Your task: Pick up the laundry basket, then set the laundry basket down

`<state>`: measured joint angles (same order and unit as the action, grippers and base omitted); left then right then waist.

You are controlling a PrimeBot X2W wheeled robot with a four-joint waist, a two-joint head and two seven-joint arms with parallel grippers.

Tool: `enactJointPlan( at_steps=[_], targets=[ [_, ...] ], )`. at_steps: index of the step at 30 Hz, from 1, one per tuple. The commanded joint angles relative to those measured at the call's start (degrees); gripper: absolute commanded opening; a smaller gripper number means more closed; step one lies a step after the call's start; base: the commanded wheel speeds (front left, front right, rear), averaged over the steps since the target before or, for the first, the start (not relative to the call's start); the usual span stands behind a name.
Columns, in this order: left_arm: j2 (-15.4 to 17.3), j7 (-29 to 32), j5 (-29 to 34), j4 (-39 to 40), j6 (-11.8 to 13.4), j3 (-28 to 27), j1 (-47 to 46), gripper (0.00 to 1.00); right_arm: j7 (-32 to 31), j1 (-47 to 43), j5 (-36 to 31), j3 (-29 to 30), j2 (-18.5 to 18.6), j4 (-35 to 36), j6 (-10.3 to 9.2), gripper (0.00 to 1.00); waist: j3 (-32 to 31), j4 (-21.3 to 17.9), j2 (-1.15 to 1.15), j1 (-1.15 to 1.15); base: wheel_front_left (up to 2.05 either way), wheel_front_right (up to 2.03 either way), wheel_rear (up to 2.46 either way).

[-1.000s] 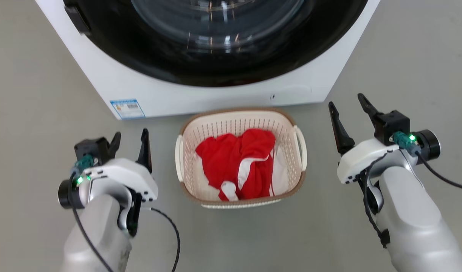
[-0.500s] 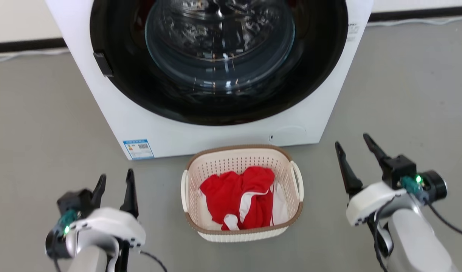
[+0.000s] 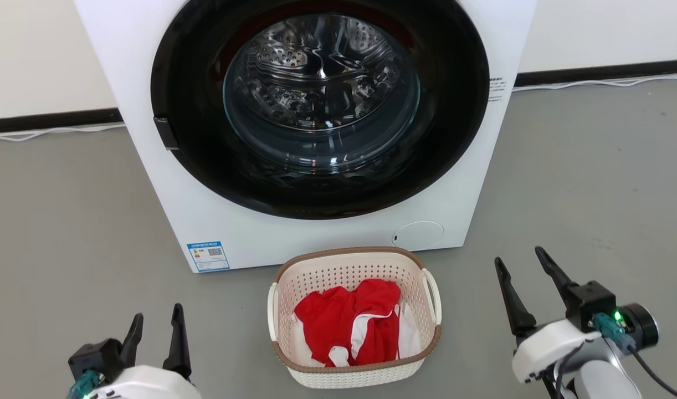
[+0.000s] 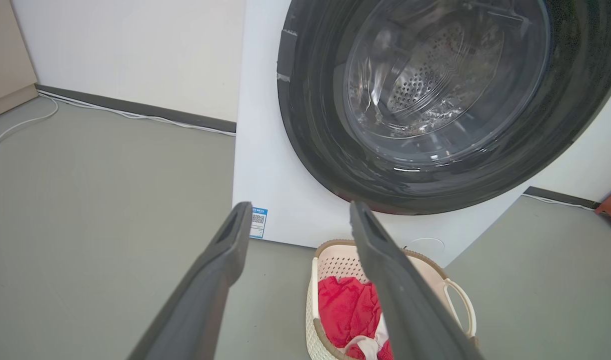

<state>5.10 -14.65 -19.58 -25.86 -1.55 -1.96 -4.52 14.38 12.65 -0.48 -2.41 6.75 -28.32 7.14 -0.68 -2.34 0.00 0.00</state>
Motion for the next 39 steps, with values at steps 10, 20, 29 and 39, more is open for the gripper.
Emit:
enactJointPlan(
  at_steps=[10, 20, 29, 39],
  targets=[
    [-0.21, -0.35, 1.53, 6.47, -0.78, -4.13, 3.65, 1.00, 0.62, -3.69, -0.47, 0.63, -0.50, 3.41, 0.35, 1.00, -1.44, -1.14, 0.00, 0.00, 0.00, 0.00, 0.00],
    [-1.80, 0.03, 1.43, 4.20, -0.45, -3.35, 6.75, 0.00, -0.09, -5.50, -0.02, 2.10, -1.80, 0.47, -0.05, 0.00, -1.54, -1.21, 0.00, 0.00, 0.00, 0.00, 0.00],
    [-1.98, 1.70, -3.40, 4.00, -0.81, -3.70, 6.32, 0.00, -1.93, -5.63, 5.97, 3.02, -2.10, 0.52, -0.03, 0.00, -1.53, -0.98, 0.00, 0.10, 0.00, 0.00, 0.00],
    [-2.00, 3.20, -9.37, 4.79, -1.25, -3.60, 5.72, 0.00, -3.25, -5.92, 13.50, 3.20, -2.25, 1.96, 0.00, 0.00, -1.20, -0.69, 0.00, 0.00, 0.00, 0.00, 0.00]
  ],
)
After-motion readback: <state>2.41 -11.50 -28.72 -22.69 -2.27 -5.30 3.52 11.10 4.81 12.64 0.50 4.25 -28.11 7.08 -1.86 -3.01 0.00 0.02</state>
